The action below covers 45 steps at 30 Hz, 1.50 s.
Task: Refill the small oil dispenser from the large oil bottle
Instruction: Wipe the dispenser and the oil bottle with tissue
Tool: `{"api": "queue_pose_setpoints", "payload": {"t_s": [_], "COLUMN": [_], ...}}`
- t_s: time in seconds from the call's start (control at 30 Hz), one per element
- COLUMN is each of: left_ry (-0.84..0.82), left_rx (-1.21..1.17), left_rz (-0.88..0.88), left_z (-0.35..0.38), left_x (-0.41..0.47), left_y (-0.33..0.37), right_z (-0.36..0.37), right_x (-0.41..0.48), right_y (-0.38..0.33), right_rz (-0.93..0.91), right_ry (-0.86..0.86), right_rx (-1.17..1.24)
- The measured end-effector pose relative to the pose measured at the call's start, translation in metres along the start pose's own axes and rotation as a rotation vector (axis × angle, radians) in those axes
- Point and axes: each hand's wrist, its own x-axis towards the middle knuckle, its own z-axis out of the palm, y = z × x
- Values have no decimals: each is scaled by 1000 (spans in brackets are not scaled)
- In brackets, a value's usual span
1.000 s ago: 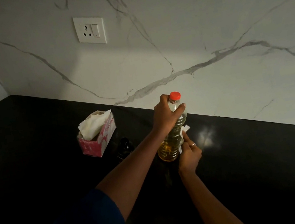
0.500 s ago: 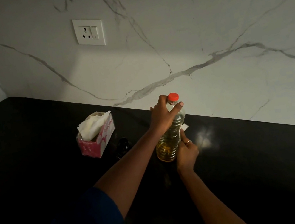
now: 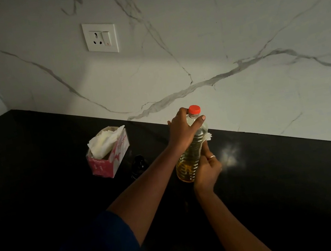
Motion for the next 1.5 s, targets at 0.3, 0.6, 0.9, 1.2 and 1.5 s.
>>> {"api": "queue_pose_setpoints", "payload": {"t_s": [0.3,0.6,0.9,1.2,1.5], "left_ry": [101,81,-5,55,147], "left_rx": [92,51,98,43,-4], "left_rz": [45,-10,15,19,22], "left_z": [3,-4,1,0,-10], "left_x": [-2,-2,1,3,-3], "left_y": [2,8,9,2,3], "right_z": [5,11,-4,-3,4], "right_x": [28,17,54,30,52], "right_y": [-34,-34,-54,-37,-47], "right_rz": [-59,-162,-87,-149,-131], "right_ry": [12,-35,-315,-88,-165], "right_rx": [-46,-63,-97,-5,-227]}}
